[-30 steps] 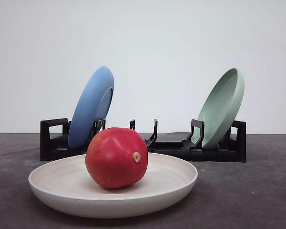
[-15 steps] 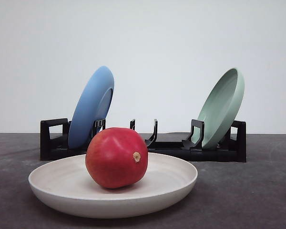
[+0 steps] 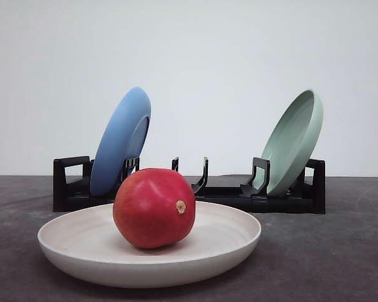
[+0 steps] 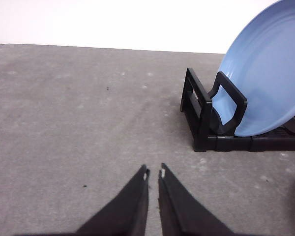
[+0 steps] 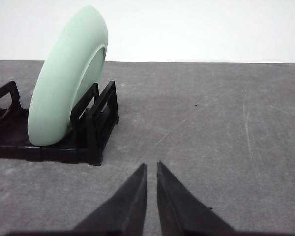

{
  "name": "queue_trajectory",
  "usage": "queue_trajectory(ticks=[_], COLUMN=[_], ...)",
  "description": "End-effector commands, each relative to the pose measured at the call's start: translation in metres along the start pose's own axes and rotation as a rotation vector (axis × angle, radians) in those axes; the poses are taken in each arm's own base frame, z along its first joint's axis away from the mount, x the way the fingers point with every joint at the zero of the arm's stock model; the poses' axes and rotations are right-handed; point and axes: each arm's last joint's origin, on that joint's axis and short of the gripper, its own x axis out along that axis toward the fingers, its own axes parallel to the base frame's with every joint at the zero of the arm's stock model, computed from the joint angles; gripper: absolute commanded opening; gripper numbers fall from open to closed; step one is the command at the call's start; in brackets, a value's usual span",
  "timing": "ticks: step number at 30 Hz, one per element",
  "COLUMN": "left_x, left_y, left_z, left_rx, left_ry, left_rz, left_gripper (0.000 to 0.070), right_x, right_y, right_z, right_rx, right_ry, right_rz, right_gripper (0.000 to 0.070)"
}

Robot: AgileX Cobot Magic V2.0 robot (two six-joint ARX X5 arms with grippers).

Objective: Place pomegranate in white plate

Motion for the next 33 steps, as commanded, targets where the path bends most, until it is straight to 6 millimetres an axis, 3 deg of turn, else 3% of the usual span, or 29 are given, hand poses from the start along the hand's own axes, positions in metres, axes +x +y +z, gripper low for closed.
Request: queue_trajectory(ticks=[1,33], left_x=[0.0009,0.0009], left_y=[0.0001,0.0001], left_z=[-0.0014,-0.0014], left_rx=[0.007,0.007], left_ry=[-0.008,-0.008], left_rz=[0.0,0.0], left_gripper=[0.0017,0.0017], right_x=[0.0003,0.0003], right_y=[-0.0002,-0.0002], right_z=[0.0001,0.0001], right_rx=[-0.005,-0.005], right_ry=[-0.011,-0.011], right_rz=[-0.004,-0.004], right_gripper=[0.0032,0.0032])
